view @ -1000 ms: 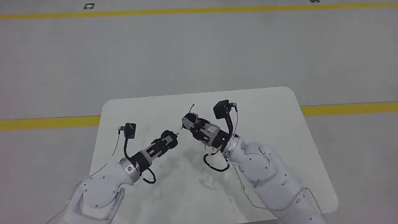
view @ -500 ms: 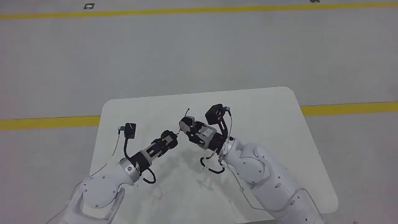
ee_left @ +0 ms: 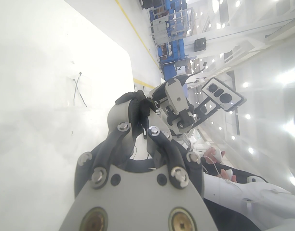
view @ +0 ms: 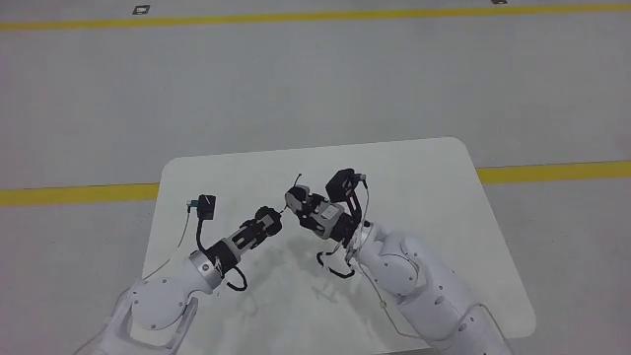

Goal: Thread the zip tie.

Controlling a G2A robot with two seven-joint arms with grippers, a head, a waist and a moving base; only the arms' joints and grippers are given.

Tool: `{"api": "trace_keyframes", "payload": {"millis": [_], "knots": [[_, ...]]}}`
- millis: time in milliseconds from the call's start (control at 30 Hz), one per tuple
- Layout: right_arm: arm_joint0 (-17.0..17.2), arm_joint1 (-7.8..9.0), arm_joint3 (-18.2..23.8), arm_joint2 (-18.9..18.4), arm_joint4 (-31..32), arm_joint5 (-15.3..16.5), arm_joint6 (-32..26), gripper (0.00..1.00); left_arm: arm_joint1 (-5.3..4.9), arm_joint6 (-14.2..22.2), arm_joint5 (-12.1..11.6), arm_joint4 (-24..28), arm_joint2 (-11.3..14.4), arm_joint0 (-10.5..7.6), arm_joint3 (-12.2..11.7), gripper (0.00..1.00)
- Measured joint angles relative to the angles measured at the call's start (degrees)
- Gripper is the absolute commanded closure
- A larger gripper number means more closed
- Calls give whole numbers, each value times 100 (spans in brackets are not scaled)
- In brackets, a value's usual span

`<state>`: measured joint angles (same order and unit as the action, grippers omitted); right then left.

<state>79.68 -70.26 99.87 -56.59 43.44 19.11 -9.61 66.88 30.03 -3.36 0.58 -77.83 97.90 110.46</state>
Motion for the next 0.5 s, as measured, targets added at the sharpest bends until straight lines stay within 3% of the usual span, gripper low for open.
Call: {"api": "trace_keyframes", "payload": {"millis": [200,500], "knots": [[101,5,15,6,584,-16,397,100,0,0,0,0,0,0,0,100],[56,-19,-67,122,864,38,607,100,0,0,0,0,0,0,0,100]]}}
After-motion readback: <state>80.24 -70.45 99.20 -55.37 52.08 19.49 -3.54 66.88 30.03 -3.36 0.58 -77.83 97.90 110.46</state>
